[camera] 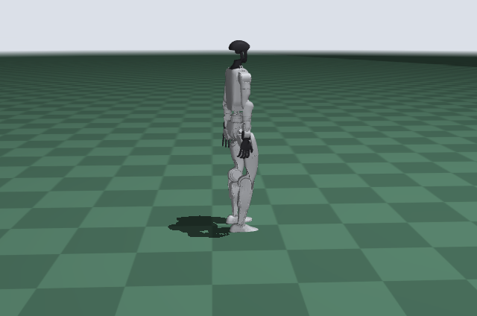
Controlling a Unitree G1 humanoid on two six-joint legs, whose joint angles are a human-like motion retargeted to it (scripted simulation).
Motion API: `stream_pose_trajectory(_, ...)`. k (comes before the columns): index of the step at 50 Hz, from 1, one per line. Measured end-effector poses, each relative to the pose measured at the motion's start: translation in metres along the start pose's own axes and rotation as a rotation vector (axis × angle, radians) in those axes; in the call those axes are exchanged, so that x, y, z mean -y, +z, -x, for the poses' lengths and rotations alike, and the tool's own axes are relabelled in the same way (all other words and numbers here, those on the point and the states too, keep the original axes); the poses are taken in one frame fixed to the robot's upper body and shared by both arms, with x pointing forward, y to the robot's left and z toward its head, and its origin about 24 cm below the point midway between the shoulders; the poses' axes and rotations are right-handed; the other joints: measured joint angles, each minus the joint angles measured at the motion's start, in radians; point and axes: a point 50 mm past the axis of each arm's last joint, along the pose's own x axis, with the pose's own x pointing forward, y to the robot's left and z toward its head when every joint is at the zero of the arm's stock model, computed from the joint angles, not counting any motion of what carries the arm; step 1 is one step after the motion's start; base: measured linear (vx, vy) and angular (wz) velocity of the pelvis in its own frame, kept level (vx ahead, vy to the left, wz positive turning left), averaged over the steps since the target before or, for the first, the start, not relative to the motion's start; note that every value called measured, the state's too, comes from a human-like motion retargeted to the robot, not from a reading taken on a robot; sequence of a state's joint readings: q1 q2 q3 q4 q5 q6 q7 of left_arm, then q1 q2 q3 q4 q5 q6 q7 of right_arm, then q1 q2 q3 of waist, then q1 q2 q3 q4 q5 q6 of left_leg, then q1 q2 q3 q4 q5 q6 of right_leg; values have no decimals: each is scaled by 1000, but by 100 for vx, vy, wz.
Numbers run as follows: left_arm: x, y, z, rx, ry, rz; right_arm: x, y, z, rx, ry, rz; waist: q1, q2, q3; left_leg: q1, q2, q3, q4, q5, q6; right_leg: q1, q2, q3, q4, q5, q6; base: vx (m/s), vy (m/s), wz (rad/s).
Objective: In place motions
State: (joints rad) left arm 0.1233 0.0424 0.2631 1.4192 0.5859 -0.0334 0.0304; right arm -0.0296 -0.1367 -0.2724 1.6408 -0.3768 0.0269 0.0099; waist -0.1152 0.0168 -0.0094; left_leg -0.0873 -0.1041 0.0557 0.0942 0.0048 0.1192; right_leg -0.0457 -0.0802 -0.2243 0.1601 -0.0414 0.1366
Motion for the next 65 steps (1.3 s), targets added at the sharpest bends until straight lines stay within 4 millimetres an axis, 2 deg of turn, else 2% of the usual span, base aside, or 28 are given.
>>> stream_pose_trajectory(2, -2, -1, 0, -3, 8, 2, -1, -4, 0, -15, 7, 6, 33, -10, 7, -13, -5, -11, 6, 2, -12, 23, -19, -104, -31, -18, -47, -9, -10, 90)
stream_pose_trajectory(5, -2, 3, 0, 9, 15, 18, 1, -8, 0, -33, 11, 9, 97, -16, 24, -47, -19, -31, 19, 20, -28, 49, -15, -180, -83, -27, -85, -19, -9, 97)
stream_pose_trajectory(11, 4, 11, 0, 54, 11, 68, 11, -11, 1, -45, -18, 39, 155, -2, 47, -94, -24, -52, -22, 50, -84, 68, -11, -346, -133, -52, -99, -24, -4, 150)
stream_pose_trajectory(13, 6, 9, 0, 50, 25, 81, 15, -13, 1, -58, -24, 43, 158, -1, 46, -96, 12, 97, -39, 3, -97, 71, -15, -404, -141, -63, -93, -22, 2, 189)
stream_pose_trajectory(16, 7, 5, 1, 41, 45, 100, 20, -15, 2, -68, -35, 34, 139, 2, 38, -80, 74, 343, -59, -61, -160, 75, -17, -506, -149, -79, -75, -20, 4, 220)
stream_pose_trajectory(18, 6, 1, 1, 30, 55, 99, 21, -16, 2, -71, -41, 25, 125, 1, 29, -69, 106, 481, -57, -78, -198, 80, -19, -575, -156, -87, -59, -15, 4, 232)
stream_pose_trajectory(20, 4, -3, 1, 20, 71, 91, 21, -18, 2, -73, -41, 17, 115, -4, 21, -52, 131, 578, -45, -78, -209, 86, -22, -640, -163, -94, -43, -14, 9, 222)
stream_pose_trajectory(25, 2, -18, 3, -25, 93, 98, 20, -18, 2, -75, -26, 26, 153, -41, 4, -12, 151, 653, 10, -63, -170, 91, -49, -730, -158, -89, -3, -8, 11, 151)
stream_pose_trajectory(28, 4, -28, 4, -58, 105, 131, 20, -11, 2, -55, -27, 44, 174, -53, -2, 32, 145, 695, 15, -59, -165, 95, -58, -774, -144, -77, 21, -5, 12, 114)
stream_pose_trajectory(31, 7, -38, 6, -99, 109, 160, 21, -2, 1, -16, -31, 54, 160, -50, -20, 63, 127, 706, 7, -51, -142, 104, -53, -834, -131, -58, 50, 1, 19, 136)
stream_pose_trajectory(34, 8, -47, 8, -135, 99, 159, 21, 6, 1, 25, -29, 55, 161, -27, -32, 81, 100, 672, -41, -66, -174, 116, -19, -871, -115, -35, 74, 5, 19, 93)
stream_pose_trajectory(36, 7, -50, 8, -148, 89, 143, 22, 10, 1, 43, -28, 52, 160, -13, -32, 95, 70, 644, -99, -62, -147, 133, 1, -889, -105, -12, 87, 9, 21, 71)
stream_pose_trajectory(40, 1, -47, 7, -148, 74, 115, 17, 16, 1, 63, -25, 12, 178, -25, -15, 86, 44, 527, -111, -43, -129, 165, 2, -896, -88, 35, 94, 5, 21, 45)
stream_pose_trajectory(45, -9, -31, 3, -93, 78, 97, 13, 15, 1, 90, 9, -47, 192, -38, -13, 87, 20, 457, -113, -52, -96, 199, -6, -948, -68, 98, 96, 9, 23, 77)
stream_pose_trajectory(48, -5, -19, 2, -70, 55, 123, 19, 13, 1, 81, -19, -25, 206, -21, -5, 90, 30, 438, -114, -54, -80, 213, -20, -945, -6, 194, 87, 6, 23, 54)
stream_pose_trajectory(50, -1, -10, 1, -52, 31, 148, 24, 15, 2, 80, -44, -2, 200, 14, 1, 92, 60, 416, -114, -54, -74, 203, -45, -911, 98, 290, 57, 8, 32, 47)
stream_pose_trajectory(53, 2, -3, 0, -37, 2, 156, 30, 20, 3, 95, -67, 28, 188, 59, -4, 86, 100, 418, -122, -53, -71, 108, -128, -735, 360, 371, -13, 10, 21, 22)
stream_pose_trajectory(55, 0, -3, 0, -37, -10, 132, 30, 22, 3, 103, -68, 32, 161, 61, -10, 75, 98, 407, -122, -51, -65, 43, -158, -617, 471, 377, 20, 13, 14, 58)
stream_pose_trajectory(57, -5, -3, 0, -39, -4, 89, 24, 24, 2, 112, -55, 14, 127, 67, -10, 55, 108, 376, -119, -42, -64, -25, -119, -476, 486, 341, 97, -1, -4, 96)
stream_pose_trajectory(58, -10, -2, 0, -38, 10, 70, 21, 26, 2, 120, -46, 4, 120, 71, -14, 36, 125, 368, -120, -32, -69, -68, -72, -405, 463, 322, 118, -10, -19, 72)
stream_pose_trajectory(60, -20, -1, 0, -33, 40, 43, 14, 29, 2, 132, -27, -11, 110, 63, -17, 8, 143, 356, -118, -20, -79, -127, -3, -298, 398, 255, 125, -2, -20, 62)
stream_pose_trajectory(63, -26, -5, 0, -38, 54, 26, 8, 23, 1, 113, -12, 19, 73, 28, -12, 21, 96, 318, -115, -33, -73, -129, -2, -194, 260, 115, 125, 16, -1, 107)
stream_pose_trajectory(65, -28, -9, 0, -51, 57, 19, 6, 19, 1, 97, -11, 56, 54, 1, 1, 44, 58, 299, -115, -44, -67, -119, -1, -131, 152, 13, 97, 14, -1, 104)
